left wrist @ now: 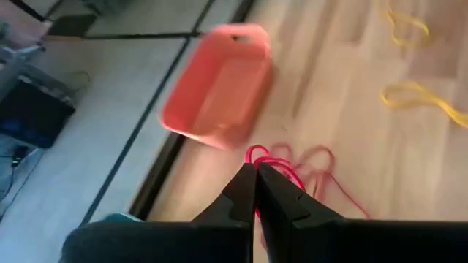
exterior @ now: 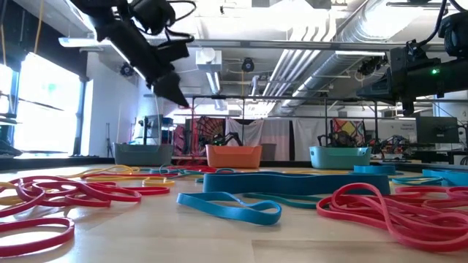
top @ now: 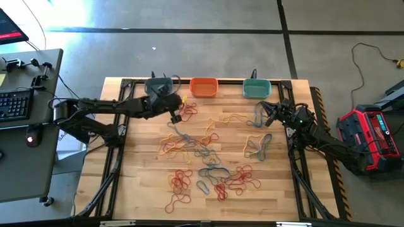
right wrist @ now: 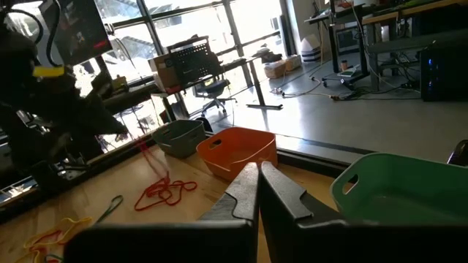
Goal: Sort rubber bands into baskets
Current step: Put the red rubber band into the blue bin
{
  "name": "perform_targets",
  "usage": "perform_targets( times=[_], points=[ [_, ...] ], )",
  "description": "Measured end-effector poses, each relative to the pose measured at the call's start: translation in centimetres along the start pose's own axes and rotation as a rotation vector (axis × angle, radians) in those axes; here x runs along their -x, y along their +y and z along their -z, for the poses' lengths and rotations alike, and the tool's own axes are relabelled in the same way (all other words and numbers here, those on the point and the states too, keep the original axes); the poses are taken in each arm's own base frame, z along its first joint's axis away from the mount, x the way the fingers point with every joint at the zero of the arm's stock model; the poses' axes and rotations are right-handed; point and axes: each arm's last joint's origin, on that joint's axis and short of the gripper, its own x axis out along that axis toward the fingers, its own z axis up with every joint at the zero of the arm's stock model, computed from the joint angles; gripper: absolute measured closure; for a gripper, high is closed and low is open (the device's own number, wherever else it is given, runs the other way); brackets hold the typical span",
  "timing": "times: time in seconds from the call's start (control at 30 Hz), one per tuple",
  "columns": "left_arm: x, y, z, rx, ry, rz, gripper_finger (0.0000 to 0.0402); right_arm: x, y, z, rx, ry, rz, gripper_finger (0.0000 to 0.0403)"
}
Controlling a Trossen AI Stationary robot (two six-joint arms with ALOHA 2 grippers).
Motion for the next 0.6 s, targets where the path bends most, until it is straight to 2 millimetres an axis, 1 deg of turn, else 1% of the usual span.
perform_targets(
  times=[0.1,0.17,0.23,0.37,0.43,0.53,0.6],
  points=[
    [-0.6,-0.3,1.0,-0.002,0.081,-0.076,0.0401,0.0,0.0,0.0,0.0,0.0,-0.001,0.0402],
    [-1.0,0.0,1.8,0.006,0.142,-0.163,0.0401,0.0,0.0,0.0,0.0,0.0,0.0,0.0402],
    [-1.4,0.5,3.0,0.007,0.203,-0.214,0.0401,0.0,0.0,0.0,0.0,0.0,0.0,0.0402],
    [-1.9,1.3,5.4,0.041,0.316,-0.234,0.0401,0.0,0.0,0.0,0.0,0.0,0.0,0.0402],
    [-2.1,1.6,6.2,0.063,0.35,-0.238,0.0401,0.0,0.0,0.0,0.0,0.0,0.0,0.0402],
    [-2.2,1.6,7.3,0.067,0.39,-0.231,0.0401,0.0,0.0,0.0,0.0,0.0,0.0,0.0402],
    [-2.2,1.5,7.6,0.064,0.403,-0.22,0.0401,0.0,0.0,0.0,0.0,0.0,0.0,0.0402]
  ],
)
